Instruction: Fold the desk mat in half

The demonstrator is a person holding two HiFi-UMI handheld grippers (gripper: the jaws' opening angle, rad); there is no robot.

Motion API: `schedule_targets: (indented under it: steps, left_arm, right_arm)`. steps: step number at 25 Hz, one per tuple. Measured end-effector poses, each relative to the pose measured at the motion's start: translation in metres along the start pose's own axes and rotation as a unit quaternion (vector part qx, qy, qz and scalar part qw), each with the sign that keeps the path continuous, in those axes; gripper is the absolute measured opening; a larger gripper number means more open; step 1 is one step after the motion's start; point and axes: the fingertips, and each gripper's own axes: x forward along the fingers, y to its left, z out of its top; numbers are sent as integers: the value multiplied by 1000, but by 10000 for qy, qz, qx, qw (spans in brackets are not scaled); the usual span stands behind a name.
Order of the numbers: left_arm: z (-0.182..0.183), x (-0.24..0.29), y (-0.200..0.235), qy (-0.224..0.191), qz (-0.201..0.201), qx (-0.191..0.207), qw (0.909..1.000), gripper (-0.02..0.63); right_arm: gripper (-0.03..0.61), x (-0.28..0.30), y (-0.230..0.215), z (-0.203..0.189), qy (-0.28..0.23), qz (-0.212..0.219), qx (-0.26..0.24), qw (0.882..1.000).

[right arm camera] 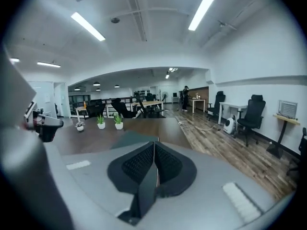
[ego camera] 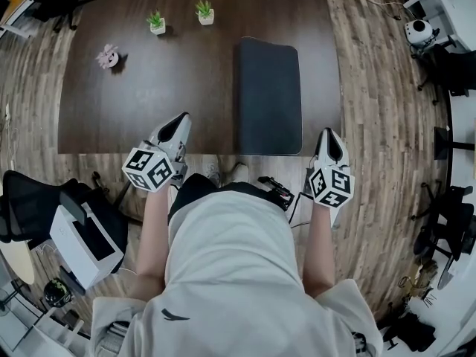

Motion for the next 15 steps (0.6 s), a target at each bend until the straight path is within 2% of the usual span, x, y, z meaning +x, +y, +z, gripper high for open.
schedule_targets:
  steps: [2, 5, 9, 13, 15]
  left_arm:
    - [12, -10, -3, -136, 49, 252, 9996, 4]
    - [28, -26, -4, -414, 86, 262, 9988, 3]
    - [46, -44, -1, -725, 175, 320, 9967, 3]
    - [56, -52, 8, -922, 397, 688, 9926, 3]
    - [63, -60, 11, -1184, 501, 985, 9868, 3]
  right_arm:
    - [6, -2, 14, 20, -243, 135, -184, 9994]
    - [3, -5, 35, 40, -486, 354, -481, 9970]
    - [1, -3, 60, 48, -656, 678, -748, 9927]
    - [0, 4, 75, 44, -786, 851, -800, 9900]
    - [0, 2, 86, 49, -1118, 1046, -943, 9837]
